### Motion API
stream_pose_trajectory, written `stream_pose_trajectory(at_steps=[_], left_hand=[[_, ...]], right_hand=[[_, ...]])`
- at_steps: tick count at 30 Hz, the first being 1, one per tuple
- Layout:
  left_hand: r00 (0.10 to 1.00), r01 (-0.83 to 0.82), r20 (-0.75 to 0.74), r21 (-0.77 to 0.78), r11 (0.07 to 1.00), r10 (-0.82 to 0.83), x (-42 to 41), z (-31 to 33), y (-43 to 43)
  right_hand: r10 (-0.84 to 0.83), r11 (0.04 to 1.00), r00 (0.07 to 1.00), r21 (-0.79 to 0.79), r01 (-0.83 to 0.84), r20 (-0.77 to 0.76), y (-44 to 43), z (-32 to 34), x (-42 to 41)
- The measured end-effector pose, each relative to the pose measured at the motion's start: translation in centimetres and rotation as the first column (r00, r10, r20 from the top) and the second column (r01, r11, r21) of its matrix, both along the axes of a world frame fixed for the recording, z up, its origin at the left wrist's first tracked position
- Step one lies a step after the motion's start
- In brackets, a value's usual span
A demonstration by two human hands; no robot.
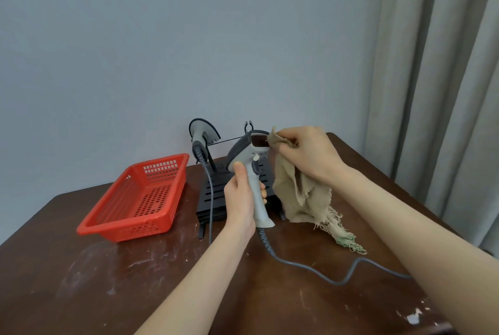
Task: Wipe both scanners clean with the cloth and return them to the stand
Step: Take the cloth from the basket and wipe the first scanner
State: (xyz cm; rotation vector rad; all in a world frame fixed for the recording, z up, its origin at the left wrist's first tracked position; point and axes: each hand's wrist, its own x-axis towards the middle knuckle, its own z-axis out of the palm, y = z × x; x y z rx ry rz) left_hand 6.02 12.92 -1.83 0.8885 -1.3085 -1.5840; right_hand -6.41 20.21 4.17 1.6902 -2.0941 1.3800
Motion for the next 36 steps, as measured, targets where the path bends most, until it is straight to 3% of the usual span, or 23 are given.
stream_pose_trajectory(at_steps=[8,14,18,21,24,27,29,33,36], left_hand=[[1.0,-0.022,-0.003,-0.031,0.999,0.022,-0.2,-0.1,0.0],[0.996,-0.08,0.013,-0.145,0.986,0.083,-0.4,-0.5,-0.3],[0.994,-0.106,0.006,-0.178,0.978,0.109,-0.4,-0.5,-0.3],[0.992,-0.12,0.021,-0.206,0.971,0.127,-0.3,-0.6,-0.4],[0.993,-0.103,0.04,-0.214,0.971,0.114,-0.2,-0.7,-0.4],[0.997,-0.073,-0.018,-0.101,0.992,0.072,-0.1,-0.1,-0.4],[0.998,-0.045,-0.037,-0.015,0.999,0.044,0.0,0.3,-0.6],[0.998,0.015,-0.055,0.042,0.999,-0.012,0.0,0.4,-0.3],[0.996,0.063,-0.059,0.039,0.997,-0.061,-0.1,0.3,0.0]], right_hand=[[-0.108,0.988,0.994,0.109,0.11,-0.024,-0.5,-0.3,0.9],[-0.007,0.987,0.961,0.157,-0.039,0.278,-0.8,0.9,1.3],[0.05,0.98,0.851,0.137,-0.141,0.523,-0.6,0.8,0.9],[0.055,0.967,0.782,0.162,-0.196,0.62,-0.4,1.1,0.4],[-0.028,0.935,0.841,0.311,-0.169,0.54,0.3,1.9,-0.7],[-0.207,0.877,0.967,0.465,0.116,0.148,0.7,1.7,-2.0],[-0.221,0.919,0.969,0.355,0.169,0.109,0.9,1.0,-2.3],[0.04,0.997,0.982,0.061,-0.052,0.183,0.7,1.1,-1.1],[0.153,0.988,0.98,0.018,-0.156,0.129,0.1,1.3,-0.4]])
